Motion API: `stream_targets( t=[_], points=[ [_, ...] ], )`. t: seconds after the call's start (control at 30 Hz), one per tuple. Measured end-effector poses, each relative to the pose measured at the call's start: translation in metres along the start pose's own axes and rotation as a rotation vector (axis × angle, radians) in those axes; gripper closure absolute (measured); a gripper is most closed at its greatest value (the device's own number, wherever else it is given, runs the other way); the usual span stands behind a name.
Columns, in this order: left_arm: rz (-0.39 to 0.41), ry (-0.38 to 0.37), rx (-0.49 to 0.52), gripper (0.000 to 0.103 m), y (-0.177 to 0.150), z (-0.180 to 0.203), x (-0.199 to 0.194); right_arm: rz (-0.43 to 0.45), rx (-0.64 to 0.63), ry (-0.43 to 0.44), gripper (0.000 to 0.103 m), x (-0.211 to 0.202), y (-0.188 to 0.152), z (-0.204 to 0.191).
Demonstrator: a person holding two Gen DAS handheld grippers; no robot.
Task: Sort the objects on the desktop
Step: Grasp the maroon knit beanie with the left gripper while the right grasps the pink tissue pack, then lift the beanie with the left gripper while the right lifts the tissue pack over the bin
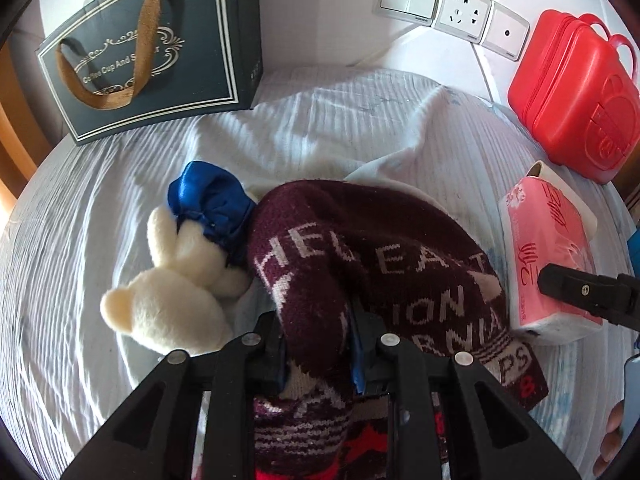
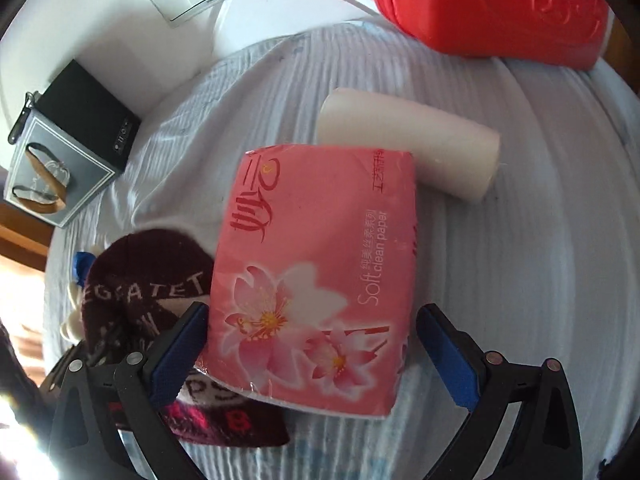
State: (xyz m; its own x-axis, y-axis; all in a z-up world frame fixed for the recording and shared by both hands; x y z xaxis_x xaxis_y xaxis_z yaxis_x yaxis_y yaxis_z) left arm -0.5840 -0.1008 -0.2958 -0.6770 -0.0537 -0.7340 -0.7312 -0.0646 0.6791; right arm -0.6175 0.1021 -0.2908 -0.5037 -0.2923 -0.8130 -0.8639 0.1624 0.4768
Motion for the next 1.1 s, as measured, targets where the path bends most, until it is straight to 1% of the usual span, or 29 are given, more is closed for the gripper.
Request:
stream_targets(
  t=[0.1,0.17,0.23,0.3,0.4,0.43,0.53,0.57,0.7,0.83,0.97,1.1],
  points=[
    [-0.006,-0.001,-0.003,0.081,0.002,0.0,0.001,-0.012,-0.055,-0.03,0.0,0.006,-0.001,-0.015],
    [-0.011,-0.003,-0.004,0.078,0.003,-0.001,0.002,-0.014,-0.089,-0.045,0.0,0.011,-0.003,-0.023],
    [-0.011,-0.01,-0.018,0.075,0.004,-0.003,0.004,-0.028,-0.116,-0.058,0.0,0.021,-0.004,-0.026],
    [-0.012,-0.018,-0.03,0.075,0.004,-0.004,0.005,-0.015,-0.149,-0.088,0.0,0.026,-0.002,-0.027],
    [-0.009,-0.025,-0.031,0.075,0.003,-0.004,0.004,-0.006,-0.169,-0.075,0.0,0.025,-0.003,-0.024],
    [-0.008,-0.031,-0.038,0.078,0.002,-0.004,0.002,-0.005,-0.174,-0.074,0.0,0.023,-0.005,-0.022],
    [-0.006,-0.03,-0.063,0.081,-0.002,-0.005,-0.008,0.008,-0.196,-0.061,0.007,0.012,-0.012,-0.014],
    [-0.004,-0.032,-0.073,0.082,-0.004,-0.004,-0.015,0.004,-0.193,-0.048,0.008,0.008,-0.016,-0.01],
    [0.042,-0.03,-0.089,0.083,-0.007,-0.002,-0.052,0.003,-0.187,-0.001,0.01,-0.018,-0.03,0.006],
    [0.121,-0.027,-0.071,0.083,-0.001,0.009,-0.107,0.038,-0.193,0.045,0.011,-0.058,-0.042,0.013],
    [0.202,-0.007,-0.041,0.083,0.007,0.021,-0.162,0.114,-0.206,0.086,0.011,-0.11,-0.048,0.009],
    [0.273,0.014,-0.014,0.083,0.013,0.033,-0.22,0.214,-0.249,0.119,0.011,-0.177,-0.055,-0.001]
  ],
)
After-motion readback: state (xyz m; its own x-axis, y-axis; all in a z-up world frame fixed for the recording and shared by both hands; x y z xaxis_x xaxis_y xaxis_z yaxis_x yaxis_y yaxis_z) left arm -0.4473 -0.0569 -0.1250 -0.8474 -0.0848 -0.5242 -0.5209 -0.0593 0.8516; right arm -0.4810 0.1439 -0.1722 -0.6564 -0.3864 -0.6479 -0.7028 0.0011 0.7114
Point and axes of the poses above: each gripper's, at about its wrist camera, not at the fingertips, and x roughly the way its jaws point, z to its right, y to its top, the point moved 3 cm from there along x, roughly the way its jaws point, and after that the axes turned 12 degrees about z, right-handed, at the moved point
